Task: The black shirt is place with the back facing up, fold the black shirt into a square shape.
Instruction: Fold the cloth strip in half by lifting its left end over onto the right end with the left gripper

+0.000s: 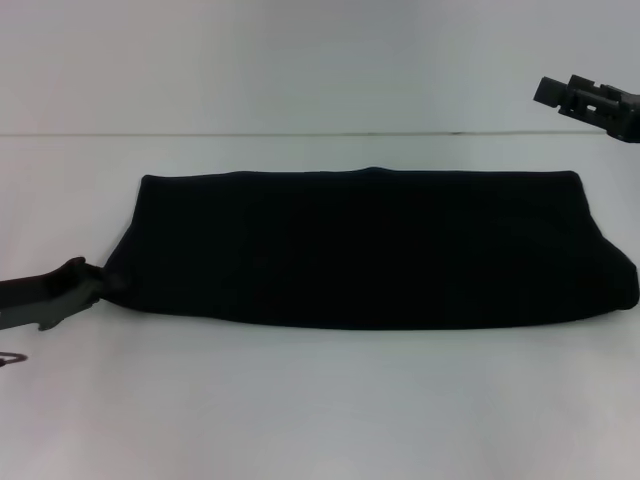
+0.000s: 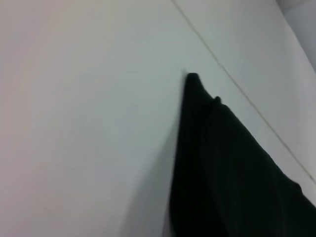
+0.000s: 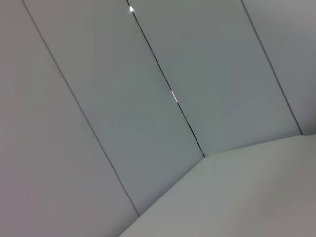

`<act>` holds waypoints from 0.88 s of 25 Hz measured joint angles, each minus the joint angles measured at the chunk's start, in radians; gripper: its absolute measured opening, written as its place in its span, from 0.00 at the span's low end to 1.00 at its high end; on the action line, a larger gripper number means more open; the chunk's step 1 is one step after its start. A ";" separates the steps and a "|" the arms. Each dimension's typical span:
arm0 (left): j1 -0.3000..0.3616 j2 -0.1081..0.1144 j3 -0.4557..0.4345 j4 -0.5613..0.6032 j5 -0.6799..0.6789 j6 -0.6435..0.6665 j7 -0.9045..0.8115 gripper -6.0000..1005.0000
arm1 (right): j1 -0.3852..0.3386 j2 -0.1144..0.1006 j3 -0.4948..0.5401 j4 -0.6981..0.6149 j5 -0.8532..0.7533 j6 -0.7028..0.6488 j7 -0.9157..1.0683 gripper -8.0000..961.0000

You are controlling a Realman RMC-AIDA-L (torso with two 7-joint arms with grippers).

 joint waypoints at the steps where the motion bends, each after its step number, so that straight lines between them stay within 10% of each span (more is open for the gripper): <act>1: 0.004 0.000 0.001 0.010 0.001 0.008 0.017 0.06 | 0.000 0.003 0.001 0.000 0.000 0.002 0.000 0.95; 22: 0.122 0.033 -0.002 0.346 0.129 0.049 0.331 0.04 | 0.036 0.039 -0.002 0.056 0.038 0.161 -0.061 0.95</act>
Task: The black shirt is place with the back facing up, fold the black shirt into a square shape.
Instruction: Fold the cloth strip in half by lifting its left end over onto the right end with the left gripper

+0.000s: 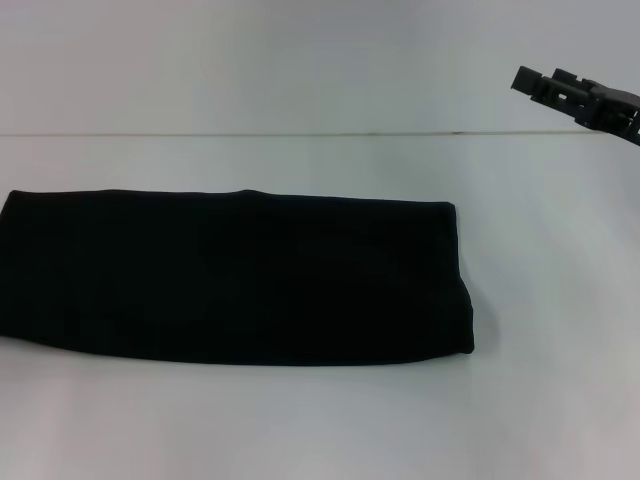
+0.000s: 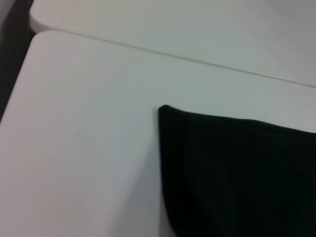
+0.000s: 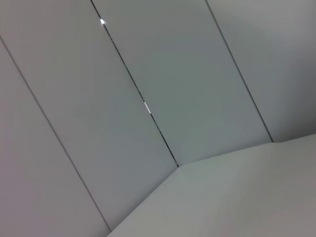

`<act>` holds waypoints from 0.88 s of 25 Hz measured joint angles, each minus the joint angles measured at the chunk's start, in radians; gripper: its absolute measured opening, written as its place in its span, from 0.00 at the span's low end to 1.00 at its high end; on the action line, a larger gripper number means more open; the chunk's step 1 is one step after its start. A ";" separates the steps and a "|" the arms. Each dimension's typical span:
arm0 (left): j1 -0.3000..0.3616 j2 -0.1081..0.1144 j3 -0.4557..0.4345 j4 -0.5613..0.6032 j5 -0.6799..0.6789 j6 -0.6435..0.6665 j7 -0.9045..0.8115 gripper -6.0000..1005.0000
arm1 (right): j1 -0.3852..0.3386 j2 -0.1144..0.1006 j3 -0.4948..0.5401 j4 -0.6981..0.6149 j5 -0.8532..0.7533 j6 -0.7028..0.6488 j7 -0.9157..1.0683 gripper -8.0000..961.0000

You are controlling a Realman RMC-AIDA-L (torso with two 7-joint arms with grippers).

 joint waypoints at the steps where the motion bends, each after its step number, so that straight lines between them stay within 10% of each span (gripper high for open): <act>1: -0.006 0.000 0.003 0.000 -0.001 0.004 0.000 0.04 | 0.000 -0.002 0.000 0.000 0.001 0.000 -0.002 0.95; 10: -0.131 -0.059 0.054 -0.053 -0.105 0.129 -0.010 0.05 | -0.012 -0.001 0.004 0.001 0.041 0.031 -0.082 0.96; 17: -0.306 -0.163 0.258 -0.089 -0.302 0.256 -0.082 0.08 | -0.035 -0.026 0.006 -0.012 0.047 0.038 -0.092 0.96; 22: -0.352 -0.166 0.416 -0.395 -0.565 0.161 0.005 0.10 | -0.065 -0.045 0.000 -0.012 0.048 0.021 -0.087 0.96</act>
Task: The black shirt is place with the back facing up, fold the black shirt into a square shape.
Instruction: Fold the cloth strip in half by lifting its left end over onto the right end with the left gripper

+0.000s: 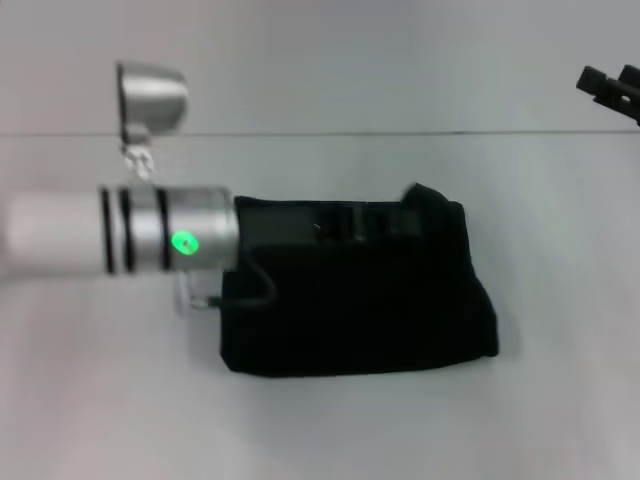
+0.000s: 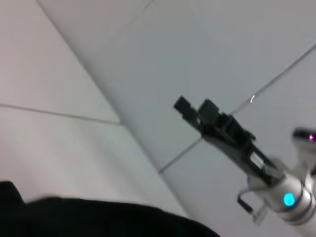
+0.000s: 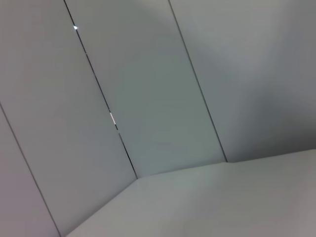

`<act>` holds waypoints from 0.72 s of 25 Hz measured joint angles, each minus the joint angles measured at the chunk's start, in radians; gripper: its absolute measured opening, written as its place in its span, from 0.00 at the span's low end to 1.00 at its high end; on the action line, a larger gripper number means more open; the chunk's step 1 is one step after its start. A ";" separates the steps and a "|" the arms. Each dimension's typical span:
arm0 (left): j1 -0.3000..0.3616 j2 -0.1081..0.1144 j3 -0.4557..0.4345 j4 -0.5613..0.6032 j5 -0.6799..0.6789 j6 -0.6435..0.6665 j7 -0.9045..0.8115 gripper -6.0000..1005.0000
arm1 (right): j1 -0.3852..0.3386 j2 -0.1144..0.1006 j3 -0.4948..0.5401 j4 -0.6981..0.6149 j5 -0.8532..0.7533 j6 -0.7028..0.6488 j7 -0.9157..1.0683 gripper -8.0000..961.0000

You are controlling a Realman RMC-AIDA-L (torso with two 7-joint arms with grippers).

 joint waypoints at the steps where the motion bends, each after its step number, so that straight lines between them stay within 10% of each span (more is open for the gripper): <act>1: -0.003 0.000 0.006 -0.078 -0.043 -0.036 0.049 0.10 | -0.005 -0.001 0.000 0.000 0.000 -0.001 0.000 0.96; 7: 0.019 -0.007 0.004 -0.391 -0.258 -0.137 0.335 0.12 | -0.017 -0.004 -0.006 0.000 -0.006 -0.005 0.001 0.96; 13: 0.021 -0.009 -0.001 -0.473 -0.312 -0.115 0.381 0.14 | -0.029 -0.015 -0.060 -0.001 -0.007 -0.002 0.048 0.96; 18: 0.026 -0.005 -0.003 -0.479 -0.321 0.021 0.386 0.26 | -0.033 -0.064 -0.170 -0.001 -0.032 -0.017 0.217 0.96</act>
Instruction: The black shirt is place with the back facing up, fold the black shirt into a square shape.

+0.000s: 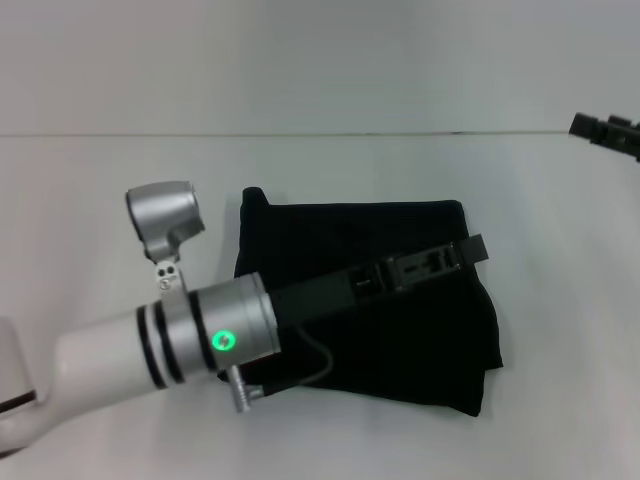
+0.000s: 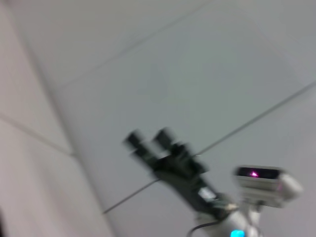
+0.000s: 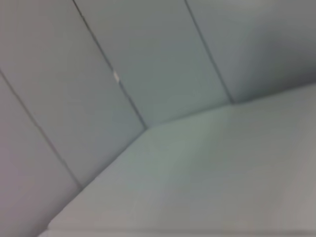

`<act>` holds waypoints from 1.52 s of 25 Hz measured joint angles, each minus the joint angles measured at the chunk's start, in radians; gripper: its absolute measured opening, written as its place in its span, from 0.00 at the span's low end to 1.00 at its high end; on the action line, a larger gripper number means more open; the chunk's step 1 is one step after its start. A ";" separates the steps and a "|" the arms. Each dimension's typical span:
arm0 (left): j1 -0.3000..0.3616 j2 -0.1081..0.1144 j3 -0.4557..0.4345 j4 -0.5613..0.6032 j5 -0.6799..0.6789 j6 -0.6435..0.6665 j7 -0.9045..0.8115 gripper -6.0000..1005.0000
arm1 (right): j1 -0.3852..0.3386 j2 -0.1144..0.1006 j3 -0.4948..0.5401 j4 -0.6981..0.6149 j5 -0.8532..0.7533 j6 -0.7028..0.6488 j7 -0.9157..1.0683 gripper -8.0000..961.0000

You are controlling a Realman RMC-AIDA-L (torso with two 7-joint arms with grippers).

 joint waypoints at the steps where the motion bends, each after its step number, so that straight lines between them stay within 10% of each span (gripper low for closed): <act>1: 0.007 0.002 0.003 0.014 0.002 0.018 0.003 0.30 | 0.004 -0.013 -0.028 0.000 -0.016 -0.013 0.050 0.96; 6: 0.095 0.011 0.084 0.192 0.015 0.062 0.002 0.49 | 0.045 -0.057 -0.136 0.007 -0.111 -0.080 0.277 0.96; 19: 0.178 0.060 0.129 0.479 0.304 0.167 0.196 0.95 | 0.131 -0.030 -0.195 0.121 -0.310 -0.043 0.524 0.96; 38: 0.172 0.056 0.145 0.509 0.391 0.173 0.268 0.94 | 0.181 0.021 -0.258 0.195 -0.325 0.111 0.535 0.95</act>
